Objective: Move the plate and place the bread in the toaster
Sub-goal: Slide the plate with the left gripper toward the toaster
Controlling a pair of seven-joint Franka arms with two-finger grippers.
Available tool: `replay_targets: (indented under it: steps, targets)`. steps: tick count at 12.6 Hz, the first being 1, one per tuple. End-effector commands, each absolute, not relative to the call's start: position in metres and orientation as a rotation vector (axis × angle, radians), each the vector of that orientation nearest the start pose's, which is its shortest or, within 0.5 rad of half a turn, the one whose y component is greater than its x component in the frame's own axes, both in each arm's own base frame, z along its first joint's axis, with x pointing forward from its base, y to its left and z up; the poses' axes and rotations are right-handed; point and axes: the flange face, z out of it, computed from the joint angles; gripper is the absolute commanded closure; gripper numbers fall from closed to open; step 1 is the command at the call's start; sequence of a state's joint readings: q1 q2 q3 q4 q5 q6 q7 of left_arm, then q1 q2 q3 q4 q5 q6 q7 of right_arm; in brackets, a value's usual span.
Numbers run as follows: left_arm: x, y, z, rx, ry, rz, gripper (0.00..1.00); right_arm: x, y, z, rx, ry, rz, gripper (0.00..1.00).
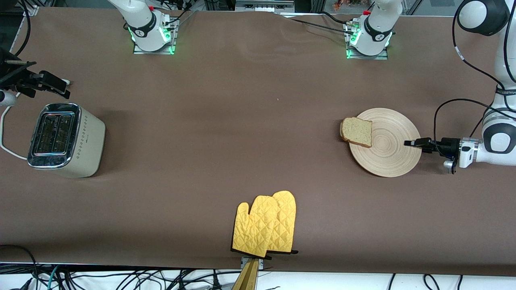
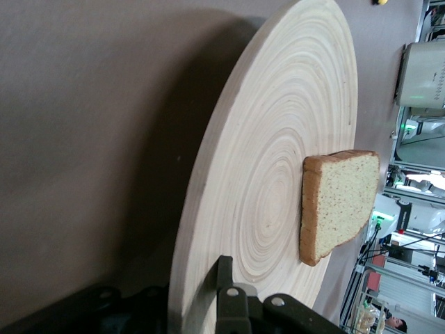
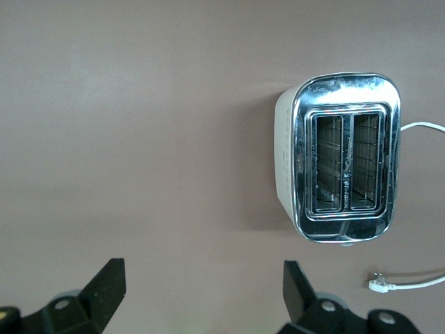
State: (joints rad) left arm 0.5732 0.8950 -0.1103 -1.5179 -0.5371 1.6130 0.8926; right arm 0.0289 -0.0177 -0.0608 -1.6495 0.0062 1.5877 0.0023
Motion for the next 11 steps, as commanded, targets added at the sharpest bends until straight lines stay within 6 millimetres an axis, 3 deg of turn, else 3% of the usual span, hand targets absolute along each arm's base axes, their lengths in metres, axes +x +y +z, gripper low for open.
replay_targets:
  steps: [1,7,11]
  targets:
    - [0.573,0.222,0.123,2.118,-0.163,-0.236,1.00,0.547,-0.018,0.602,-3.118,0.077,0.069,0.00]
    - [0.581,0.197,0.138,2.006,-0.172,-0.225,1.00,0.547,-0.025,0.600,-3.117,0.075,0.076,0.00]
    - [0.597,0.162,0.151,1.945,-0.167,-0.199,1.00,0.547,-0.025,0.600,-3.117,0.075,0.076,0.00]
